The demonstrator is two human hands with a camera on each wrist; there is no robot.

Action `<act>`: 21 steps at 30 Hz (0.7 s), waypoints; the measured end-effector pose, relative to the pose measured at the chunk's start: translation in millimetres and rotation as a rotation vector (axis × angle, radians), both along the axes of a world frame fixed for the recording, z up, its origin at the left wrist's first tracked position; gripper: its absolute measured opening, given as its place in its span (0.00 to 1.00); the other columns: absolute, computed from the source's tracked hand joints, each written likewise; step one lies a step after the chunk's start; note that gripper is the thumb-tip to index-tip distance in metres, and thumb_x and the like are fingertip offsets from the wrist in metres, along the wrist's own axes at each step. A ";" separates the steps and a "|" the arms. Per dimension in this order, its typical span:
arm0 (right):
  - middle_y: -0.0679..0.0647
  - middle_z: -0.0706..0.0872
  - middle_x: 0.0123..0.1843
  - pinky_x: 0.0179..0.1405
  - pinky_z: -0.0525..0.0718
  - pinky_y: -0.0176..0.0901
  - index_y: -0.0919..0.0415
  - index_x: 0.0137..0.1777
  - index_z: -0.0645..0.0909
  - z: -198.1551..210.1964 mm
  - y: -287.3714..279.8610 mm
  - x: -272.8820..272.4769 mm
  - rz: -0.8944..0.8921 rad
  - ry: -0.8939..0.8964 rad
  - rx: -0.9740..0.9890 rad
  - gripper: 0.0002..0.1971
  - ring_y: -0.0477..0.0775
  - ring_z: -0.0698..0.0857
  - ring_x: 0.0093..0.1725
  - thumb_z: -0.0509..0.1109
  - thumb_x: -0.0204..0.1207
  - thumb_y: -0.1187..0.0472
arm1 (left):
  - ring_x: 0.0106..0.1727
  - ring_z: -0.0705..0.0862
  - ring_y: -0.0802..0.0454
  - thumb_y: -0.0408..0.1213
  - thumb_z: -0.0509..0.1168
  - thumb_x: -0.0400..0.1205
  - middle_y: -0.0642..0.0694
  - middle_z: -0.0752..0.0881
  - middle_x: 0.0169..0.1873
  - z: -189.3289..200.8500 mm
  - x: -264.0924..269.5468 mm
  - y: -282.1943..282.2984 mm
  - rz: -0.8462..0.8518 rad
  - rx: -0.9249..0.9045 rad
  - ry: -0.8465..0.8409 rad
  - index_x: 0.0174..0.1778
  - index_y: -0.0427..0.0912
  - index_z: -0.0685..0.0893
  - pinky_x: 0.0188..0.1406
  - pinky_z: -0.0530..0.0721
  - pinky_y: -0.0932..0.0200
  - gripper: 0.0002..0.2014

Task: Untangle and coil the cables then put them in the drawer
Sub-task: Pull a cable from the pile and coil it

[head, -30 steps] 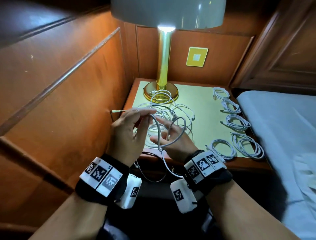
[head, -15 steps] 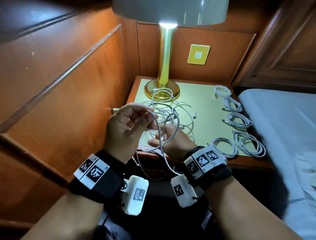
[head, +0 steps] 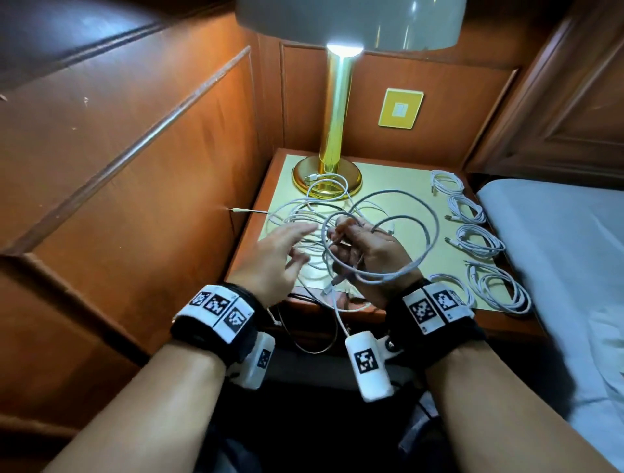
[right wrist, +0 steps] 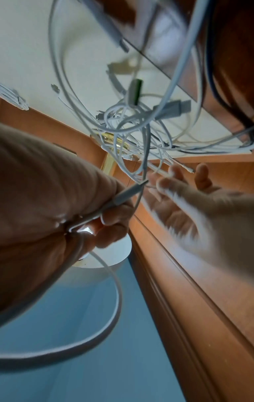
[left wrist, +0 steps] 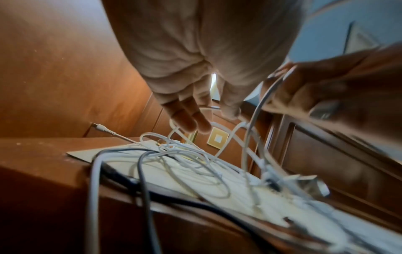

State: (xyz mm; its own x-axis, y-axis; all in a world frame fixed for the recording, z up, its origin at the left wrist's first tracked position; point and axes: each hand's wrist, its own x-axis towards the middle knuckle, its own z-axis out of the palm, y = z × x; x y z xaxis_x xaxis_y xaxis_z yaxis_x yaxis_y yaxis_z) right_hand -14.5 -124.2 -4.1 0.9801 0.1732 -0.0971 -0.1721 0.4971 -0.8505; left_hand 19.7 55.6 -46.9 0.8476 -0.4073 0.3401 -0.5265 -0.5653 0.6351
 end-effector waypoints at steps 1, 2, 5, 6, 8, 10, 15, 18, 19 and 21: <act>0.55 0.75 0.40 0.20 0.73 0.36 0.60 0.45 0.72 0.9 -0.9 -1.4 0.012 -0.011 0.044 0.08 0.45 0.76 0.26 0.56 0.86 0.62 | 0.65 0.82 0.52 0.29 0.70 0.83 0.48 0.84 0.67 -3.4 2.9 -2.0 0.006 0.033 0.001 0.71 0.46 0.84 0.66 0.72 0.72 0.20; 0.55 0.75 0.40 0.21 0.75 0.36 0.60 0.44 0.72 2.1 -1.7 -2.6 0.022 -0.028 0.067 0.07 0.46 0.76 0.27 0.57 0.84 0.61 | 0.63 0.84 0.49 0.29 0.70 0.82 0.47 0.87 0.63 -4.8 5.3 -3.4 0.018 0.043 0.000 0.67 0.45 0.87 0.64 0.74 0.68 0.17; 0.53 0.75 0.40 0.25 0.75 0.37 0.59 0.44 0.71 4.6 -10.0 -1.8 -0.027 -0.076 0.122 0.08 0.48 0.76 0.32 0.57 0.84 0.59 | 0.57 0.88 0.46 0.28 0.70 0.83 0.43 0.92 0.54 -3.7 13.9 -1.9 0.141 -0.006 0.009 0.58 0.40 0.92 0.62 0.81 0.61 0.10; 0.52 0.75 0.40 0.26 0.74 0.37 0.59 0.44 0.71 6.4 -14.8 -0.9 -0.075 -0.088 0.139 0.09 0.48 0.75 0.33 0.55 0.84 0.58 | 0.57 0.89 0.45 0.29 0.70 0.83 0.41 0.92 0.53 -0.9 17.2 0.0 0.225 -0.034 0.010 0.57 0.38 0.92 0.63 0.82 0.60 0.09; 0.52 0.76 0.40 0.28 0.73 0.36 0.58 0.44 0.71 10.3 -25.8 1.7 -0.164 -0.095 0.192 0.10 0.47 0.75 0.33 0.55 0.85 0.57 | 0.57 0.90 0.44 0.30 0.69 0.83 0.39 0.93 0.52 5.4 22.3 7.0 0.400 -0.064 -0.010 0.54 0.35 0.93 0.61 0.79 0.64 0.08; 0.51 0.76 0.39 0.28 0.75 0.35 0.57 0.45 0.71 13.8 -36.3 4.1 -0.233 -0.083 0.273 0.09 0.46 0.77 0.30 0.55 0.85 0.56 | 0.57 0.90 0.45 0.31 0.68 0.83 0.41 0.93 0.53 9.6 25.2 14.8 0.520 -0.062 -0.041 0.52 0.35 0.94 0.59 0.78 0.66 0.09; 0.51 0.77 0.39 0.27 0.72 0.34 0.58 0.43 0.74 13.3 -43.1 3.9 -0.254 -0.088 0.453 0.10 0.44 0.76 0.31 0.56 0.85 0.58 | 0.60 0.89 0.45 0.30 0.65 0.83 0.41 0.92 0.56 11.0 27.8 22.8 0.590 -0.051 -0.050 0.55 0.35 0.93 0.66 0.80 0.61 0.12; 0.51 0.78 0.38 0.26 0.74 0.34 0.58 0.43 0.72 13.4 -45.4 3.6 -0.214 -0.076 0.614 0.14 0.42 0.78 0.30 0.51 0.90 0.59 | 0.61 0.89 0.44 0.29 0.64 0.83 0.40 0.91 0.57 11.5 28.3 28.8 0.624 -0.043 -0.057 0.56 0.34 0.92 0.67 0.79 0.61 0.12; 0.50 0.78 0.37 0.26 0.74 0.34 0.58 0.43 0.72 13.6 -46.7 3.0 -0.216 -0.068 0.639 0.14 0.42 0.79 0.30 0.51 0.90 0.60 | 0.61 0.89 0.44 0.29 0.64 0.83 0.40 0.91 0.58 10.7 28.5 30.9 0.630 -0.028 -0.061 0.56 0.34 0.92 0.67 0.80 0.60 0.13; 0.49 0.80 0.35 0.27 0.74 0.32 0.57 0.44 0.71 15.4 -47.0 0.3 -0.222 -0.059 0.658 0.12 0.41 0.80 0.30 0.52 0.89 0.59 | 0.60 0.89 0.40 0.30 0.63 0.84 0.40 0.91 0.58 7.7 28.6 32.8 0.618 0.024 -0.061 0.57 0.35 0.92 0.63 0.82 0.57 0.13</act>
